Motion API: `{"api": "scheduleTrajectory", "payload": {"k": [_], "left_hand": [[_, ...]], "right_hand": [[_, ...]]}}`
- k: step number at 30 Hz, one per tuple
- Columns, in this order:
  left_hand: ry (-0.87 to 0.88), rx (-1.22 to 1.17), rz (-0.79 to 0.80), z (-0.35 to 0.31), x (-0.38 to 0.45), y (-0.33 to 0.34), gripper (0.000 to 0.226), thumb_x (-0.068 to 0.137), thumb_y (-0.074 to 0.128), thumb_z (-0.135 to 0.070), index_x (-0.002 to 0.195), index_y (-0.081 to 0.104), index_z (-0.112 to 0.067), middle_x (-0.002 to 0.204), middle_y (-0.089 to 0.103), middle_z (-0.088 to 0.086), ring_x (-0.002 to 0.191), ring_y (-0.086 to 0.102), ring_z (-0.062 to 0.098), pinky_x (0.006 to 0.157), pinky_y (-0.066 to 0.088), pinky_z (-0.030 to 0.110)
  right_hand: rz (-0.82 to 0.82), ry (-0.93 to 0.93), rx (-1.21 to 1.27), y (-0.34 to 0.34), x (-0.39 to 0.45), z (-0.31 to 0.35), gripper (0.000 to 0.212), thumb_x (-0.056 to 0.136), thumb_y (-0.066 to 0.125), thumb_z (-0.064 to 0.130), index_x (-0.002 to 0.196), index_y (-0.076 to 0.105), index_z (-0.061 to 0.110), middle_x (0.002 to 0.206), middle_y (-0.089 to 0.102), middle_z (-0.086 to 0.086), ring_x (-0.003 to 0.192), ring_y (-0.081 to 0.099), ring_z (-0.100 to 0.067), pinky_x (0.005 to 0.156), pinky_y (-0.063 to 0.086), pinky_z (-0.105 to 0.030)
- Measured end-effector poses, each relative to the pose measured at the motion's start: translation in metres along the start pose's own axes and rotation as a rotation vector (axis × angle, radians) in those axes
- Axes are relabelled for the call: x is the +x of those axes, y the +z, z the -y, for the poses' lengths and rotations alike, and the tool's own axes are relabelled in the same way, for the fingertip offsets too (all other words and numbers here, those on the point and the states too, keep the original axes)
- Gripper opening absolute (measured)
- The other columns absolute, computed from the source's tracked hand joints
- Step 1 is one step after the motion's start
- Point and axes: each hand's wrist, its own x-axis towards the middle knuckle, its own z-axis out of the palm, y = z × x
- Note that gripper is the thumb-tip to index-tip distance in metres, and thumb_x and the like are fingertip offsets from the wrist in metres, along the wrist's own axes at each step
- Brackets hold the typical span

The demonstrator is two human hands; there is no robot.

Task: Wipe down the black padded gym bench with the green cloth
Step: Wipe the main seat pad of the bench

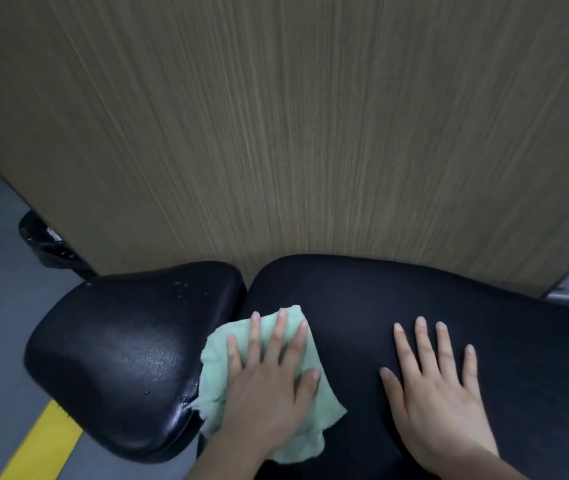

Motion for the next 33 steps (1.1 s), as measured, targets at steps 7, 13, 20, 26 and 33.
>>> {"api": "scheduleTrajectory", "payload": {"k": [7, 13, 20, 26, 33], "left_hand": [[0.045, -0.092, -0.018, -0.009, 0.075, -0.007, 0.065, 0.078, -0.011, -0.063, 0.137, -0.030, -0.044, 0.152, -0.031, -0.018, 0.137, -0.036, 0.014, 0.112, -0.019, 0.048], [0.170, -0.079, -0.060, -0.019, 0.134, -0.014, 0.079, 0.080, -0.011, -0.057, 0.152, -0.006, -0.026, 0.158, -0.010, -0.015, 0.143, -0.020, 0.005, 0.115, -0.018, 0.031], [0.270, -0.057, -0.017, -0.023, 0.157, -0.014, 0.077, 0.079, -0.011, -0.058, 0.152, -0.005, -0.034, 0.152, -0.017, -0.022, 0.143, -0.014, 0.002, 0.116, -0.014, 0.032], [0.132, -0.137, -0.012, -0.022, 0.131, -0.018, 0.070, 0.082, -0.007, -0.062, 0.149, -0.010, -0.040, 0.153, -0.021, -0.023, 0.139, -0.027, 0.000, 0.115, -0.018, 0.038], [-0.008, -0.118, -0.046, 0.001, 0.045, -0.005, 0.061, 0.090, 0.029, -0.055, 0.147, 0.029, -0.033, 0.156, 0.025, -0.009, 0.144, 0.013, 0.011, 0.110, 0.011, 0.044]], "right_hand": [[-0.073, -0.044, 0.081, 0.008, 0.008, -0.001, 0.066, 0.097, 0.008, 0.055, 0.142, 0.035, 0.013, 0.147, 0.042, -0.016, 0.140, 0.027, -0.034, 0.110, 0.018, -0.057], [-0.218, -0.070, 0.082, 0.022, 0.016, -0.003, 0.063, 0.095, 0.012, 0.056, 0.147, 0.027, 0.024, 0.152, 0.023, -0.007, 0.148, 0.009, -0.025, 0.111, 0.017, -0.054], [-0.292, -0.078, 0.033, 0.029, 0.018, -0.002, 0.060, 0.094, 0.017, 0.055, 0.133, 0.047, 0.021, 0.149, 0.028, -0.008, 0.135, 0.029, -0.029, 0.108, 0.021, -0.053], [-0.234, -0.085, 0.131, 0.023, 0.018, -0.002, 0.065, 0.094, 0.012, 0.056, 0.150, 0.023, 0.025, 0.152, 0.024, -0.006, 0.148, 0.009, -0.023, 0.110, 0.019, -0.054], [-0.151, -0.099, 0.209, 0.011, 0.017, 0.002, 0.064, 0.095, 0.009, 0.056, 0.150, 0.018, 0.026, 0.154, 0.020, -0.005, 0.148, 0.007, -0.022, 0.111, 0.019, -0.057]]}}
